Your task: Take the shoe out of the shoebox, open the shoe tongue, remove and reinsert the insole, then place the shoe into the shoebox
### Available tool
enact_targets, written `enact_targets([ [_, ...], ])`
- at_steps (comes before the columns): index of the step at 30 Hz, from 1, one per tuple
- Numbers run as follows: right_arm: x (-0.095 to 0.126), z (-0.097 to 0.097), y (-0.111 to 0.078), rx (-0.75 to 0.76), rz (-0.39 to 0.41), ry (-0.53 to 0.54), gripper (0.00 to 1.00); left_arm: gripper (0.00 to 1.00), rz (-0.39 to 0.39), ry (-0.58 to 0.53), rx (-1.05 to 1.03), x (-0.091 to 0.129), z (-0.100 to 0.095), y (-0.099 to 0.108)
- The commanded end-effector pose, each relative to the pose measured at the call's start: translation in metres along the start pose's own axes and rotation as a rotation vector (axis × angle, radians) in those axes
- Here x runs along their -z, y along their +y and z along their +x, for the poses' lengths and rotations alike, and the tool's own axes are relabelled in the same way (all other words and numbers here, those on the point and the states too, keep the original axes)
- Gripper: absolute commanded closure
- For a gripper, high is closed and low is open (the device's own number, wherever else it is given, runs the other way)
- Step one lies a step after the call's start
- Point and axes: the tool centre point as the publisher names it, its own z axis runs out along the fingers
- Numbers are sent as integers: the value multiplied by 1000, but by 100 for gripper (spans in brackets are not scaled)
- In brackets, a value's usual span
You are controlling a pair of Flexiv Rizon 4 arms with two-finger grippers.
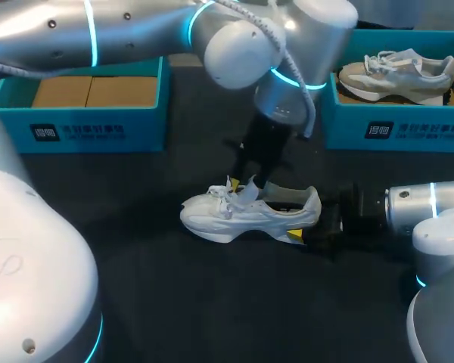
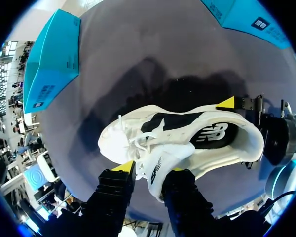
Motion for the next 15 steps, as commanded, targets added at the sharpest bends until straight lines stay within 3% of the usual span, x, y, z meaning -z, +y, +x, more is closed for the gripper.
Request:
enact_targets([
  [1, -2, 0, -1, -1, 3, -1, 100, 70, 13, 76, 2, -1, -8, 3],
  [3, -2, 0, -1, -1, 3, -1, 100, 73, 22, 91, 6, -1, -9, 3],
  [4, -2, 0, -1, -1, 3, -1, 100, 90, 32, 106, 9, -1, -10, 2],
  [5, -2, 0, -1, -1, 3, -1, 100, 100, 37, 118, 13, -2, -10, 2],
  [15, -2, 0, -1, -1, 3, -1, 100, 100, 90, 250, 35, -1, -19, 6],
])
